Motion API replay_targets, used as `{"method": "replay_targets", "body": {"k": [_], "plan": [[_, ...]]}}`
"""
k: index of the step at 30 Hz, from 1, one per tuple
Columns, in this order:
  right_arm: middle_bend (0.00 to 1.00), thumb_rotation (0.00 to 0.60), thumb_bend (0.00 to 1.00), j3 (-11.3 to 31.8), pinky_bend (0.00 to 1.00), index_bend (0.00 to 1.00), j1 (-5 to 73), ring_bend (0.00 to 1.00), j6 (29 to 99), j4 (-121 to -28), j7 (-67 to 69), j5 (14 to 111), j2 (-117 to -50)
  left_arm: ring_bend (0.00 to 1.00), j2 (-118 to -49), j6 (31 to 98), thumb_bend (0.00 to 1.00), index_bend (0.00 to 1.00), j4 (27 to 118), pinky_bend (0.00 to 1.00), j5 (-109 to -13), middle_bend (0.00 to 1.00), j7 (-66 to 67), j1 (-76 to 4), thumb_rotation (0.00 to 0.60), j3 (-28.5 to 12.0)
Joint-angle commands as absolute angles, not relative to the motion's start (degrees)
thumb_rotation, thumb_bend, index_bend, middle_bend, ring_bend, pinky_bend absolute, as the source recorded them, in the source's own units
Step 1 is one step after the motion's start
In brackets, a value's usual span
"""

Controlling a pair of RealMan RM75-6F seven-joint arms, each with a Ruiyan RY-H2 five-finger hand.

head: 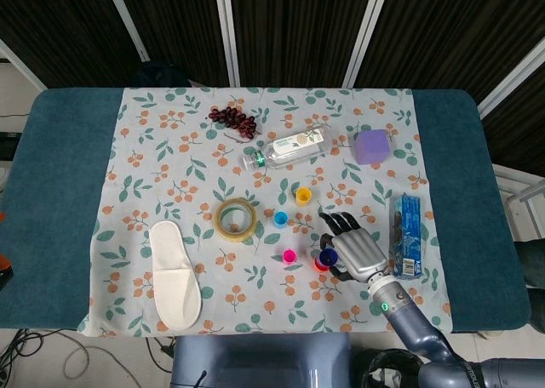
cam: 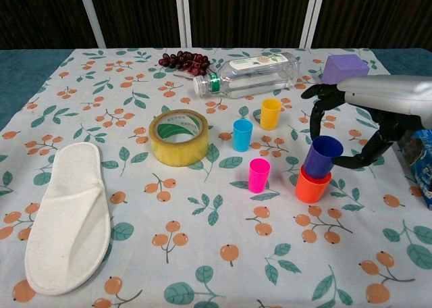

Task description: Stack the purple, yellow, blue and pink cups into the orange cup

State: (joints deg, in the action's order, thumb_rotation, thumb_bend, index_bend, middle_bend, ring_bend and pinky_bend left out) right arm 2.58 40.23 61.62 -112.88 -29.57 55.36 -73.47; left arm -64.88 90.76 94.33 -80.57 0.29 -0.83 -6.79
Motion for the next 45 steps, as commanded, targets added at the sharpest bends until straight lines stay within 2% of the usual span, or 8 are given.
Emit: {"method": "replay_targets", "body": {"k": [1,9,11,16,18,26,32,45], "plan": [[0.00,0.600,0.39,2.1,0.01,0.46,40.0,0.00,61.2,-112.6,-29.5,55.6,-73.2,0.00,-64.9,90.8,0.80,0.17,94.3,0.00,-80.6,0.02,0.3,-0.8,0.600,-6.8],[0.00,0.600,0.39,1.7,0.01,0.46,39.4,0.00,60.8,-112.1,-28.6,56.6,-73.0,0.00,-64.9,90.8,0.80,0.17,94.3,0.00,-80.6,0.02,0.5,-0.8,0.600,-6.8],[0.00,0.600,0.39,1.6,0.01,0.40,39.4,0.00,60.5,-111.8,-28.5,56.4,-73.3,0.00,-64.9,90.9,0.80,0.17,94.4,0.00,-80.6,0.02,0.4,-0.8,0.600,-6.8],[0.00,0.600,0.39,1.2,0.00,0.07,39.6,0.00,59.8,-111.2,-29.9,54.8,-73.5,0.00,-64.9,90.9,0.80,0.17,94.4,0.00,-80.5,0.02,0.4,-0.8,0.600,-6.9],[0.00,0.600,0.39,1.3,0.00,0.03,39.9,0.00,59.9,-111.4,-30.8,53.8,-73.5,0.00,-64.9,90.9,0.80,0.17,94.4,0.00,-80.5,0.02,0.4,-0.8,0.600,-6.8],[0.00,0.600,0.39,7.1,0.00,0.06,42.4,0.00,61.9,-111.9,-32.0,50.7,-72.4,0.00,-64.8,91.0,0.80,0.17,94.4,0.00,-80.4,0.02,0.2,-0.7,0.600,-6.9],[0.00,0.600,0.39,12.5,0.00,0.14,49.3,0.00,58.6,-105.9,-36.8,39.8,-73.5,0.00,-64.8,90.5,0.80,0.17,94.4,0.00,-80.0,0.02,0.2,-0.8,0.600,-6.9],[0.00,0.600,0.39,15.2,0.00,0.19,61.4,0.00,53.0,-89.1,-44.2,22.4,-82.6,0.00,-64.7,90.6,0.80,0.17,94.1,0.00,-79.3,0.02,0.5,-0.7,0.600,-7.3]]}}
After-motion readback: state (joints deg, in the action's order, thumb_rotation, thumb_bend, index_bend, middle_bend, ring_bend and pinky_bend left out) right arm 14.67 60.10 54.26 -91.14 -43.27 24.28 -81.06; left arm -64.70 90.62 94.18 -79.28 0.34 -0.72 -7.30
